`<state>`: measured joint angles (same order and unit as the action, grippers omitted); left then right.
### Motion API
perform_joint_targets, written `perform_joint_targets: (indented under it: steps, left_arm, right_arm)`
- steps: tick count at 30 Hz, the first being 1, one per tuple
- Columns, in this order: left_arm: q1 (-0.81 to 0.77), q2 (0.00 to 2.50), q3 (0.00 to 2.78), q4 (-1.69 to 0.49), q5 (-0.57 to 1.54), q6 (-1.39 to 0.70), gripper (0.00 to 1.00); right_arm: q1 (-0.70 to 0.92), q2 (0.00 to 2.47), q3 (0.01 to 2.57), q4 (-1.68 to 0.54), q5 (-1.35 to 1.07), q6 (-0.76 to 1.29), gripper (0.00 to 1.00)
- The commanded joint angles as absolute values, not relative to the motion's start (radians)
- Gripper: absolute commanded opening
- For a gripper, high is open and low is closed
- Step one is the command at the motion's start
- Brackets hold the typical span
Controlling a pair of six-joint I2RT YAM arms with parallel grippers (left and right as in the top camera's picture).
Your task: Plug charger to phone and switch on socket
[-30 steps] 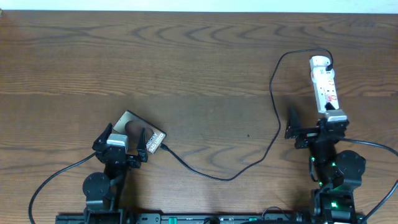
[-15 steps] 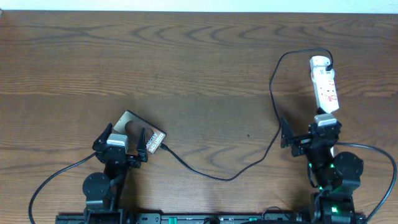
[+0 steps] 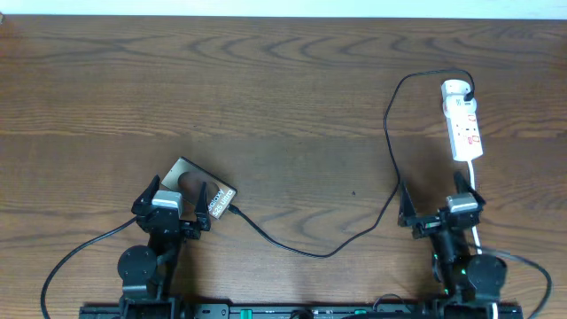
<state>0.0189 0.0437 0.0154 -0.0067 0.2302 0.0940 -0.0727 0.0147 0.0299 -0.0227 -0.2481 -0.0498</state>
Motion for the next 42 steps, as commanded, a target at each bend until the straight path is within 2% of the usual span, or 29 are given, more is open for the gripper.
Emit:
perform_joint_targets:
  steps: [1,8,22,32,42]
  left_arm:
    - [0.023,0.038,0.005,-0.051,0.247,0.093,0.87]
    - [0.023,0.038,0.005,-0.051,0.247,0.093,0.87]
    - [0.023,0.038,0.005,-0.051,0.247,0.093,0.87]
    - [0.023,0.038,0.005,-0.051,0.247,0.093,0.87]
    - [0.023,0.038,0.005,-0.051,0.247,0.093,0.87]
  right_arm:
    - [-0.072,0.006,0.005,-0.049,-0.178,0.038,0.99]
    - [-0.072,0.015,0.006,-0.065,-0.142,0.036,0.99]
    - [-0.072,0.191,0.006,-0.064,-0.14,0.037,0.99]
    - [-0.071,0.004,0.006,-0.064,-0.14,0.036,0.99]
    - [-0.071,0.005,0.006,-0.064,-0.14,0.037,0.99]
